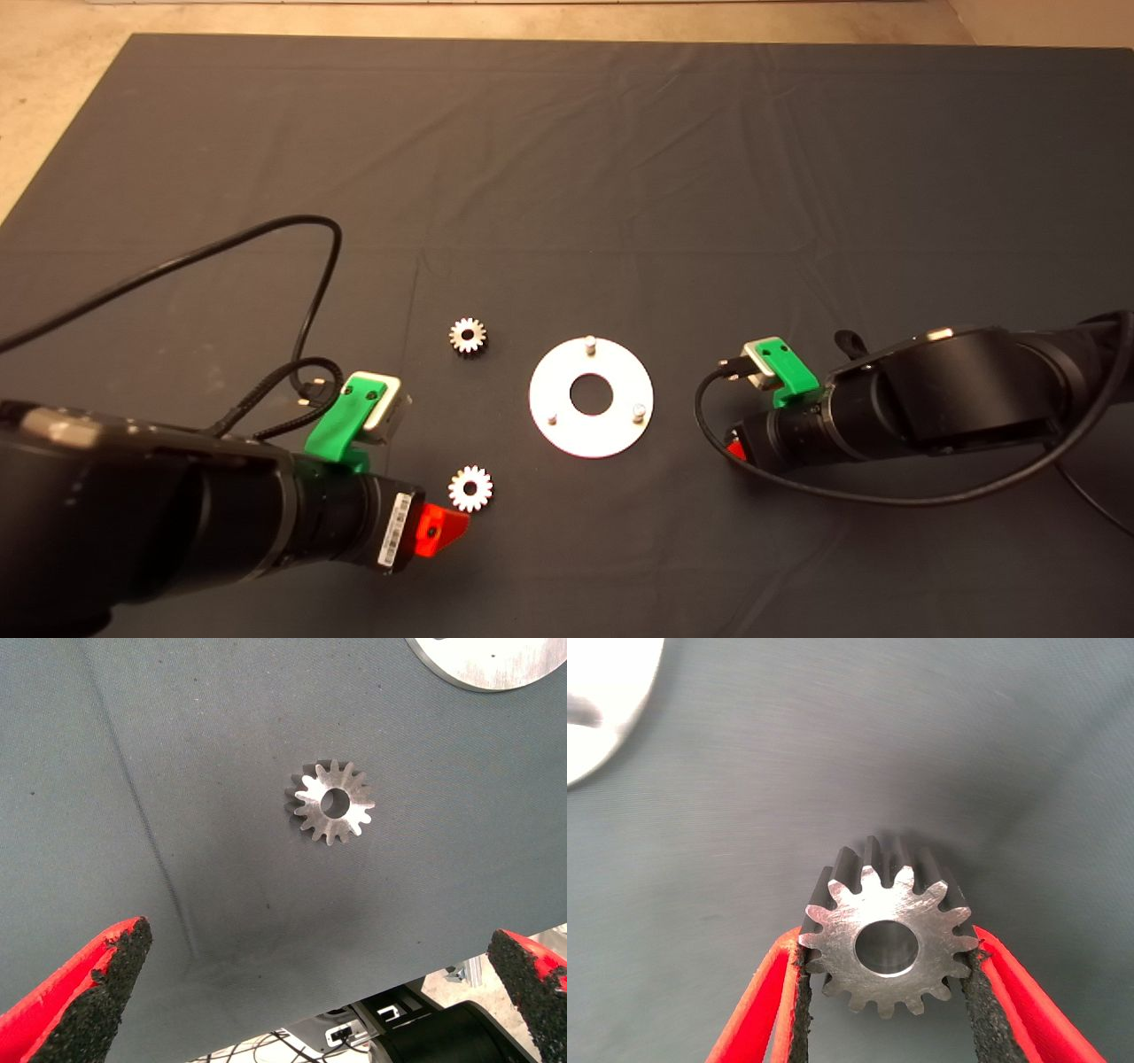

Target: Install three planetary gears onto the carrier pins

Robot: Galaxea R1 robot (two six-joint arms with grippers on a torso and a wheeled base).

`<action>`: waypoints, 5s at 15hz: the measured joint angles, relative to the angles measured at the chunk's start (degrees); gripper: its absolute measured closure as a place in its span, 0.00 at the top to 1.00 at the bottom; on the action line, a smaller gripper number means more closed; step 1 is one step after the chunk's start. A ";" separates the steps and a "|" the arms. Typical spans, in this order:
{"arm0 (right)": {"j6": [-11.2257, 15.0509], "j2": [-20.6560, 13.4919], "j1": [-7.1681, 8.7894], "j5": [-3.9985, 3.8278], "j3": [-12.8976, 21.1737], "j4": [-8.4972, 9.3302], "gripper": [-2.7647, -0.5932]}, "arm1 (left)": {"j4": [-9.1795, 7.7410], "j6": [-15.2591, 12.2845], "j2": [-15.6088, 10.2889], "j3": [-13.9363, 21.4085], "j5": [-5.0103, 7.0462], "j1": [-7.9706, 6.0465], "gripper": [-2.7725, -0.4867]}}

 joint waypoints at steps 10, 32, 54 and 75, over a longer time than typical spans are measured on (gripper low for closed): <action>0.12 11.19 9.87 0.09 -1.87 6.34 0.19 | 0.00 0.00 0.11 0.00 -0.09 0.02 0.99; -7.08 20.86 10.49 0.05 -16.64 16.24 0.19 | 0.00 0.00 0.01 0.00 0.05 0.02 0.99; -7.88 19.59 8.41 -0.05 -14.17 16.70 0.19 | 0.00 0.00 -0.07 0.00 0.07 0.00 0.99; -9.06 19.79 8.42 -0.02 -14.80 13.92 0.18 | -0.02 0.00 -0.27 0.00 0.07 0.00 0.99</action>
